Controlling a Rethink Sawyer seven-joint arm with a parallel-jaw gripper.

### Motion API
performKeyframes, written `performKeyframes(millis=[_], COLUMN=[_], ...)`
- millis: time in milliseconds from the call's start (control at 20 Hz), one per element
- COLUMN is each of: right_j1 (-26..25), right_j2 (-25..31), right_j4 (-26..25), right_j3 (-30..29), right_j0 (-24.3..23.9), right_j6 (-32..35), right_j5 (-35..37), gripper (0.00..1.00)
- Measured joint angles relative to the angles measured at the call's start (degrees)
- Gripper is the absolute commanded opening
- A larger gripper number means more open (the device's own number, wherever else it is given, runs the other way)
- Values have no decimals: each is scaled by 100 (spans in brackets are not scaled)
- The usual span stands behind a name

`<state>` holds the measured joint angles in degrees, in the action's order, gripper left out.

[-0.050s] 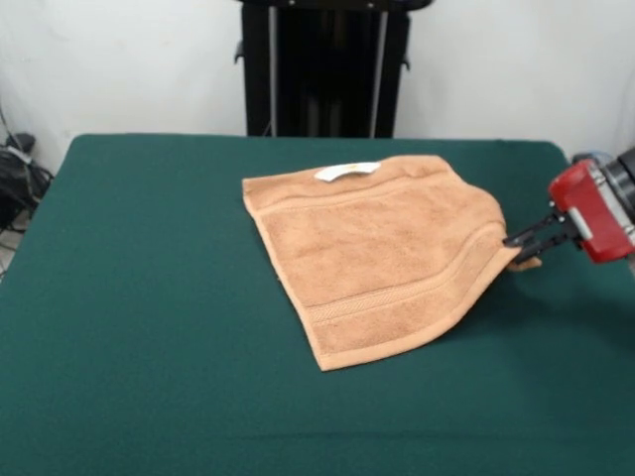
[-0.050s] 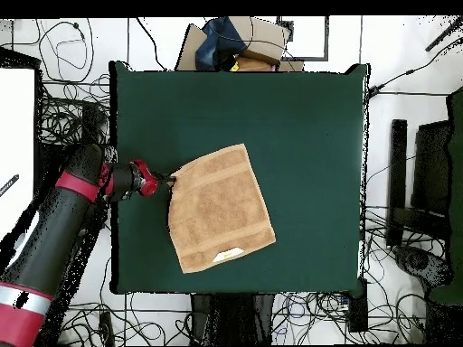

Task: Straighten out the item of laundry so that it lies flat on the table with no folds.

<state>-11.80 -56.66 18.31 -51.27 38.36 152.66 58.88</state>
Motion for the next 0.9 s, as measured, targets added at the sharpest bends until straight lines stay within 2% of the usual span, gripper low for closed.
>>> performKeyframes(millis=[450,900], right_j1=[2,393], right_j2=[41,646], right_j4=[259,504], right_j3=[31,-66], right_j0=[-7,-119], right_j6=[0,0], right_j5=[-8,-708], gripper=[0,0])
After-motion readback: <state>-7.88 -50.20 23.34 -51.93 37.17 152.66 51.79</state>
